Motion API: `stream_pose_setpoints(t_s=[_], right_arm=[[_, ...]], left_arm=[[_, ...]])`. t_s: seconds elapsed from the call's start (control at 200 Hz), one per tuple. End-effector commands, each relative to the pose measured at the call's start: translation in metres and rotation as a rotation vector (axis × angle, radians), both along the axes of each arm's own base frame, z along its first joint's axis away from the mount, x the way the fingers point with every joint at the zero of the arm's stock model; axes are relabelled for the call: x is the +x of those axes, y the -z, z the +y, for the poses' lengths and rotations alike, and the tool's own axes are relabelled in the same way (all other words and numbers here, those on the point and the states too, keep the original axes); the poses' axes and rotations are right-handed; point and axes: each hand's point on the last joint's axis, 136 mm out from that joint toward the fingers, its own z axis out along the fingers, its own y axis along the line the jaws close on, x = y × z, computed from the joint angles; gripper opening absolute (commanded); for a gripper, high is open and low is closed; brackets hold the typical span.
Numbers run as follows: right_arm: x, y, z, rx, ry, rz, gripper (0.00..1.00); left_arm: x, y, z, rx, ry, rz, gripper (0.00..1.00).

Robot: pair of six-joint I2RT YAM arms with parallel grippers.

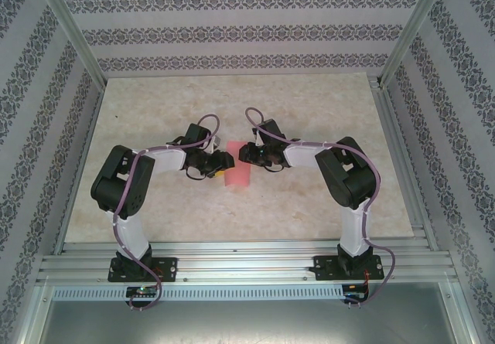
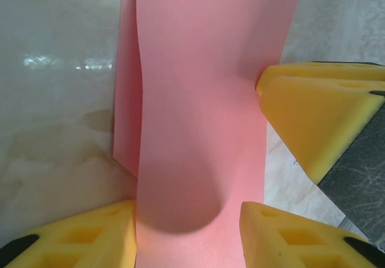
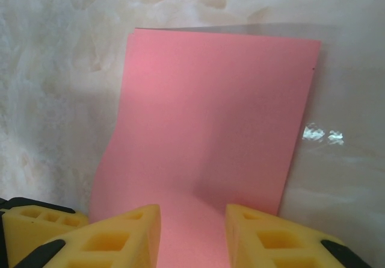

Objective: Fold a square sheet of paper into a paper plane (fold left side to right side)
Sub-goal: Third fold the triangle at the center of the table.

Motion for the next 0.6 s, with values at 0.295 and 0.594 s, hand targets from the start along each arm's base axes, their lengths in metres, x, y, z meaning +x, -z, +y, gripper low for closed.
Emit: stream_pose_setpoints(t_s=[0.295, 0.594], right_arm=[[-0.003, 0.008, -0.007, -0.007, 0.003, 0.013, 0.35], [-0.003, 0.009, -0.008, -0.009, 0.002, 0.013, 0.35]], left_arm=[[0.009, -0.035, -0.004, -0.008, -0.002, -0.109, 0.44], [0.008, -0.04, -0.002, 0.001, -0.007, -0.117, 0.44]])
